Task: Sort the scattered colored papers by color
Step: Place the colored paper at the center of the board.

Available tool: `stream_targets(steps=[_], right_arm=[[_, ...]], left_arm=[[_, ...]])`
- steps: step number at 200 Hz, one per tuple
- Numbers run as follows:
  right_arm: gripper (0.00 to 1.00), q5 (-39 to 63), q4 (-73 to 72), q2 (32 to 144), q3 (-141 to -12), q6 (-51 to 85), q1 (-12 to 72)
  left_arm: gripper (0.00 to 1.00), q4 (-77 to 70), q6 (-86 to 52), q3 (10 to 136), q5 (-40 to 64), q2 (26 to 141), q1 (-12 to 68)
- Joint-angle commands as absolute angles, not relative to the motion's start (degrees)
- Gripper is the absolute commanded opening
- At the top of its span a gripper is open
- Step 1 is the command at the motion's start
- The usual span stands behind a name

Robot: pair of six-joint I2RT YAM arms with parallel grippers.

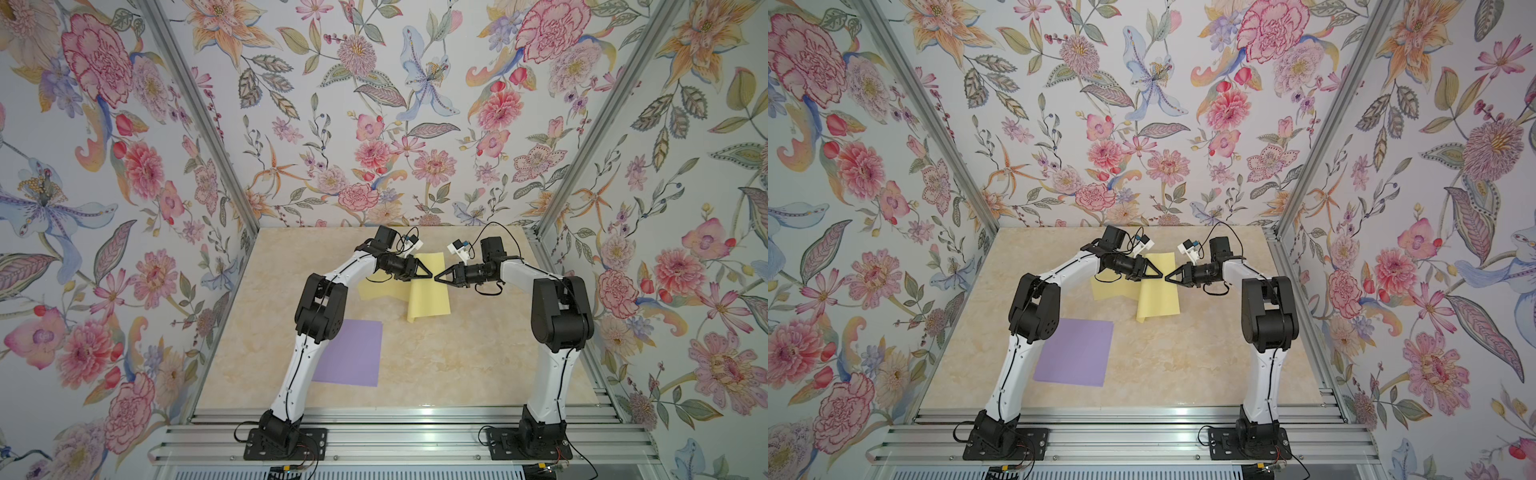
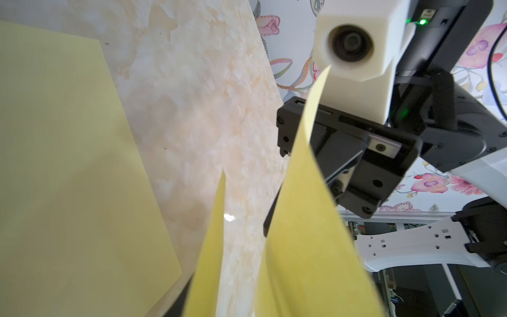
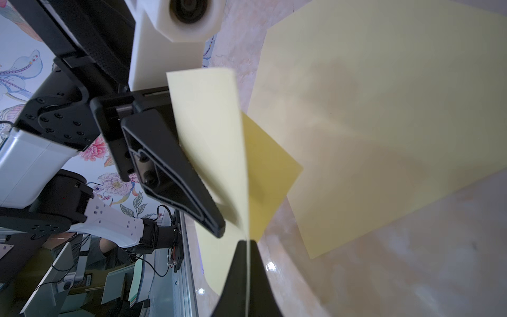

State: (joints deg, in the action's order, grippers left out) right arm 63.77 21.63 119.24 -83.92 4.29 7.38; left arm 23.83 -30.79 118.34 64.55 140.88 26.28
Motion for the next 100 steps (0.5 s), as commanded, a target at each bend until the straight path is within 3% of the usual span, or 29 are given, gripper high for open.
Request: stream_targets(steps=[1,50,100], right_arm=[[0.0,60.4,29.0,114.3,-85.6,2.9,7.3],[0.0,49.3,37.4,106.0,-86.2,6.9,9.4],[0.0,43.1,33.5,93.0,-80.4,20.3,17.5]], left_arm=[[0.5,28.7,-26.0,118.2,54.9,135.9,23.0],[0.59,30.8,-22.3,114.8,37.3,129.1,18.6],[0.62,31.1,-20.8,108.8,32.7,124.7,17.9]])
